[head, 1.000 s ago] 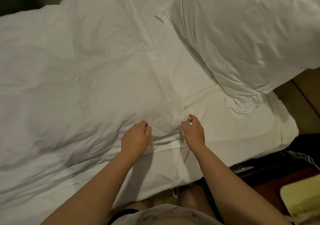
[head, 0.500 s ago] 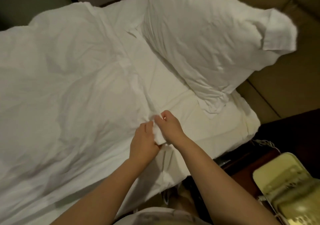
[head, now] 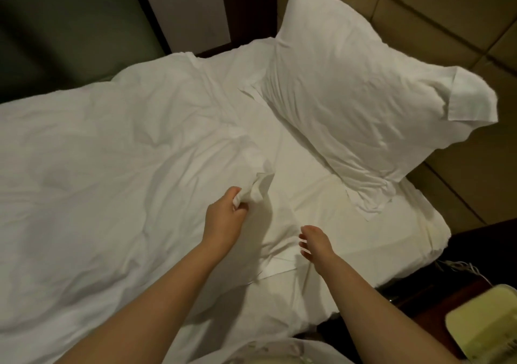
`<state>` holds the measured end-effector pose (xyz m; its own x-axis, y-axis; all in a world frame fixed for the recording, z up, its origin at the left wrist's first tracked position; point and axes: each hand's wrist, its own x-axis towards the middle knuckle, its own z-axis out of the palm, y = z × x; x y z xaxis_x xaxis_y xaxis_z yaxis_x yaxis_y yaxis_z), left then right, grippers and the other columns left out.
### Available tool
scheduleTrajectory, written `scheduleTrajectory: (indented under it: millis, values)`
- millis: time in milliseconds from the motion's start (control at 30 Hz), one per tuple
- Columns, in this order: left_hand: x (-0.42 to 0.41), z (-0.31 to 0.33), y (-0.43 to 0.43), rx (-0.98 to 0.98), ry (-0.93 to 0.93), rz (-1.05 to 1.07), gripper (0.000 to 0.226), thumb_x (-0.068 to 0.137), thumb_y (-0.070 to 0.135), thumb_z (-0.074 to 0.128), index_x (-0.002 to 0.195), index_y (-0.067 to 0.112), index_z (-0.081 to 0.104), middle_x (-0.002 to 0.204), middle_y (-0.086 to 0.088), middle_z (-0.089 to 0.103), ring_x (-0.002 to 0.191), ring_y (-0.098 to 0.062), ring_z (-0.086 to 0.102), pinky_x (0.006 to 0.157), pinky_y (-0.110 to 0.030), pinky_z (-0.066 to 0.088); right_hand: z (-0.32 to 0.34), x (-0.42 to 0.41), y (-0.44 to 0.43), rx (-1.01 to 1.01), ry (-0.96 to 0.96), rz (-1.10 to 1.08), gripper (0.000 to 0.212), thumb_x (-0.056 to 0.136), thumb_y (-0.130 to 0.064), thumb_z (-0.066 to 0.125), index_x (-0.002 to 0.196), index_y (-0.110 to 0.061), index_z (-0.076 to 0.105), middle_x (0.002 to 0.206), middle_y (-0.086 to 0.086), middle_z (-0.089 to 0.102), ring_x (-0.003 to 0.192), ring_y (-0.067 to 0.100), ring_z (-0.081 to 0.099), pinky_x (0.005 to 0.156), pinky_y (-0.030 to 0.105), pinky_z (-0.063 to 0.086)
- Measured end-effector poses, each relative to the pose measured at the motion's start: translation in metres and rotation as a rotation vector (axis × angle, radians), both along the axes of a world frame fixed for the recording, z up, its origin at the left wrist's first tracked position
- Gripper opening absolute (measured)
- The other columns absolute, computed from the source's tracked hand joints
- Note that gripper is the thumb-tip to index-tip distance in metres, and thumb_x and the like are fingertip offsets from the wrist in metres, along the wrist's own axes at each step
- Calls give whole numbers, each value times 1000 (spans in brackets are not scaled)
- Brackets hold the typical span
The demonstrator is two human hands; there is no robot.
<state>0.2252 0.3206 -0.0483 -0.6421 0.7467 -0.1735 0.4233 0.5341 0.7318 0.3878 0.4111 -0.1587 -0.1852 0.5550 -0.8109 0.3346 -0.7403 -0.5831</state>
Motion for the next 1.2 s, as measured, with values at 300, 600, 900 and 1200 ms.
scheduleTrajectory:
  millis: [300, 600, 900, 1200]
  values:
    - [16, -38, 9, -151, 79, -103, 12, 90, 10, 50, 89, 13, 61, 84, 2, 62, 76, -15, 54, 61, -12, 36, -70, 0, 23, 114, -194, 323, 55, 95, -8, 44, 148, -14, 29, 148, 10, 40, 129, 29, 45, 99, 32, 37]
    - [35, -81, 11, -329, 28, -202, 5, 91, 15, 48, 87, 12, 49, 75, -6, 59, 68, -22, 52, 57, -30, 35, -107, 4, 21, 163, -262, 394, 19, 92, -34, 53, 100, -16, 53, 97, 5, 59, 93, 26, 55, 78, 32, 41]
    - [66, -97, 19, -16, 336, -660, 24, 73, 31, 44, 69, 16, 63, 66, 0, 65, 58, -14, 58, 48, -20, 32, -69, 45, 35, 154, -102, 361, 32, 98, -27, 51, 111, -3, 65, 112, 13, 65, 99, 28, 60, 84, 31, 44]
    - [95, -183, 18, -525, 247, -579, 19, 96, 19, 43, 104, 7, 55, 102, -12, 58, 91, -28, 56, 72, -35, 38, -101, 47, 9, 70, -206, 481, 30, 101, -17, 39, 116, -3, 61, 120, 14, 62, 101, 25, 58, 67, 12, 41]
